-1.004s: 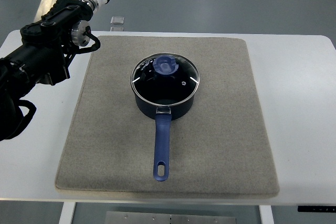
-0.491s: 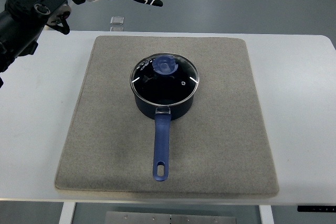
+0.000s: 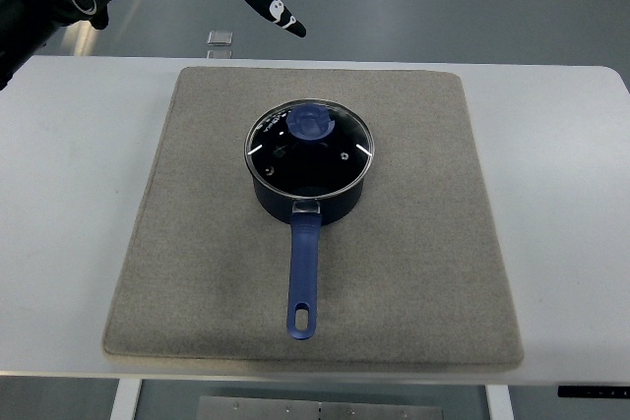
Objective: Open pot lid and place left with left hand
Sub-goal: 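Swing the left hand over the pot and open its fingers, then lower the left hand onto the blue knob of the glass lid, then close the left hand fingers around the blue lid knob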
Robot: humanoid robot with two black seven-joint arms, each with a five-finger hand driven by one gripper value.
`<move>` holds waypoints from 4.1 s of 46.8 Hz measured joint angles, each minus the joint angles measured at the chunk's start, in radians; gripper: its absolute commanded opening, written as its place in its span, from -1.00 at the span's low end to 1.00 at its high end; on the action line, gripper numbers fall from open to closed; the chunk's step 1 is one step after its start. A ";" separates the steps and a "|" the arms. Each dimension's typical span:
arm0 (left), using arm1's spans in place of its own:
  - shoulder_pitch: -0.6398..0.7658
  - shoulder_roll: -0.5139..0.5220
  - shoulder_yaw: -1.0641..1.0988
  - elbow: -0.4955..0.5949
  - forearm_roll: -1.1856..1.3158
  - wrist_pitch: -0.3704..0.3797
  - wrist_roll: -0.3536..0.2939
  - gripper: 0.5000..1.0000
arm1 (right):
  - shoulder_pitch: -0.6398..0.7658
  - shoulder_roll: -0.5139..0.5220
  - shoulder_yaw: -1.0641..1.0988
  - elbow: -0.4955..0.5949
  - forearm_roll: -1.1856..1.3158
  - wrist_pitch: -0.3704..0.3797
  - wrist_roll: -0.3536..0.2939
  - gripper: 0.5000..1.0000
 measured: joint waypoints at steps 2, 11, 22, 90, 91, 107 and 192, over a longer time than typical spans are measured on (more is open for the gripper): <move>-0.011 0.011 0.000 -0.031 0.050 0.000 -0.027 0.95 | 0.000 0.000 0.000 0.000 0.000 0.000 0.000 0.66; -0.060 0.113 0.000 -0.256 0.153 0.000 -0.039 0.95 | 0.000 0.000 0.000 0.000 0.000 0.000 0.000 0.66; -0.073 0.195 -0.004 -0.435 0.291 0.000 -0.039 0.95 | 0.000 0.000 0.000 0.000 0.000 0.000 0.000 0.66; -0.155 0.154 -0.010 -0.589 0.696 0.045 -0.038 0.96 | 0.000 0.000 0.000 0.000 0.000 0.000 0.000 0.66; -0.155 0.152 -0.010 -0.589 0.696 0.046 -0.038 0.96 | 0.000 0.000 0.000 0.000 0.000 0.000 0.000 0.66; -0.151 0.158 -0.007 -0.664 0.701 0.046 -0.038 0.96 | 0.000 0.000 0.000 0.000 0.000 0.000 0.000 0.66; -0.124 0.175 -0.012 -0.637 0.834 0.167 -0.038 0.96 | 0.000 0.000 0.000 0.000 0.000 0.000 0.000 0.66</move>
